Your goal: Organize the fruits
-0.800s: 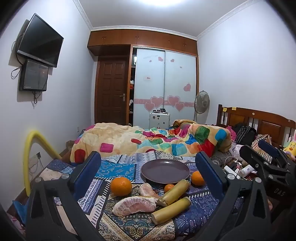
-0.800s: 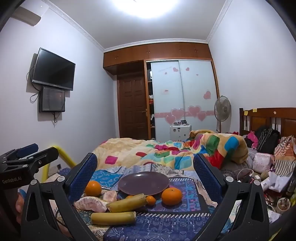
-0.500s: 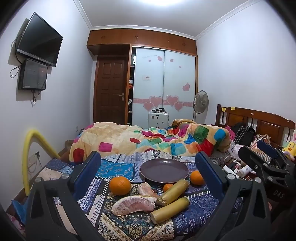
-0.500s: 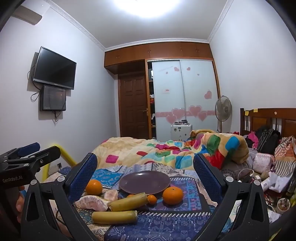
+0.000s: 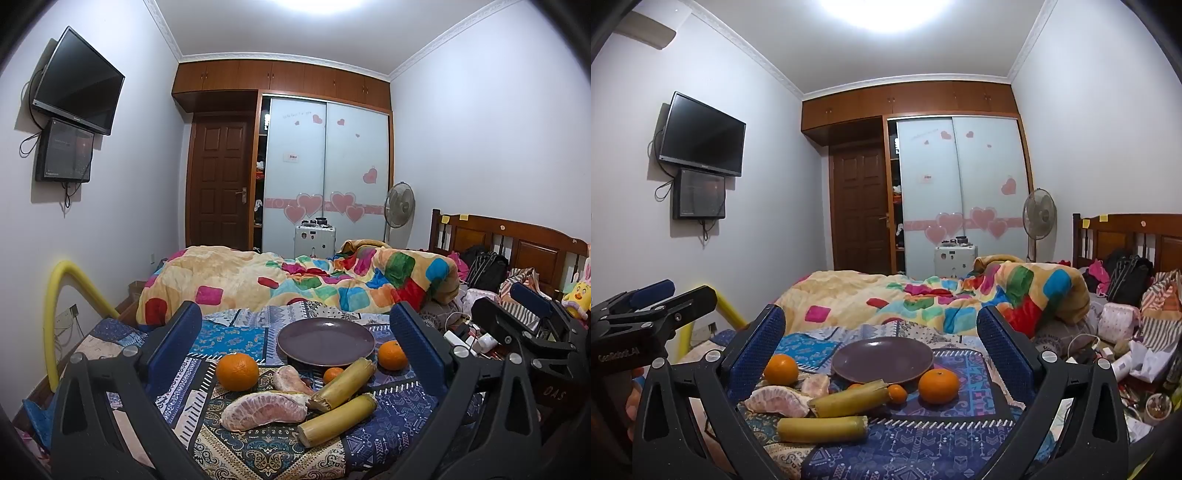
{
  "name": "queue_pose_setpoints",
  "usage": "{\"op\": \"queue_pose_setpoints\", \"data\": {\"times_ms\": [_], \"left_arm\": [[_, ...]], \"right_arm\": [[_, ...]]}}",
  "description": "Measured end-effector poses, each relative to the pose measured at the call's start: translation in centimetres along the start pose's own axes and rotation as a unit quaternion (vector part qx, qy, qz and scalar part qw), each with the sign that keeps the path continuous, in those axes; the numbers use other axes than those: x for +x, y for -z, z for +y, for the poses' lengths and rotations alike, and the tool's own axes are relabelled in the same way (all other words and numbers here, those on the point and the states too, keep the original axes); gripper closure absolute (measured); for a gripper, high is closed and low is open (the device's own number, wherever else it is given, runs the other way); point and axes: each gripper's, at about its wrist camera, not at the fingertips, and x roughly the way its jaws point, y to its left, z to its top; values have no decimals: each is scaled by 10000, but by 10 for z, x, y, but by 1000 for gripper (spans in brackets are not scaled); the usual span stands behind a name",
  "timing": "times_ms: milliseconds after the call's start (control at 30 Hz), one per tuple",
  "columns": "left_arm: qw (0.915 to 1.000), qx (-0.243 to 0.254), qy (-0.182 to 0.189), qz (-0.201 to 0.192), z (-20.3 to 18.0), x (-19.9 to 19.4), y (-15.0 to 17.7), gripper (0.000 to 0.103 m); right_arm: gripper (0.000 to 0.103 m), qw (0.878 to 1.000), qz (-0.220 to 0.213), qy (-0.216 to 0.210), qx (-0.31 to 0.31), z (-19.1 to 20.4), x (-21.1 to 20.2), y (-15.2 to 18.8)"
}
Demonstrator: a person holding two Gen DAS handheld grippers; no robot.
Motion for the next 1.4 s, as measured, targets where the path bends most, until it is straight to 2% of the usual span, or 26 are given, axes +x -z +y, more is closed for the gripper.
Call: {"op": "queue_pose_setpoints", "data": {"times_ms": [1400], "left_arm": [[10000,2,-25,-37,0,2,5,0]], "right_arm": [[0,10000,34,-29,66,0,-2,-2]]}}
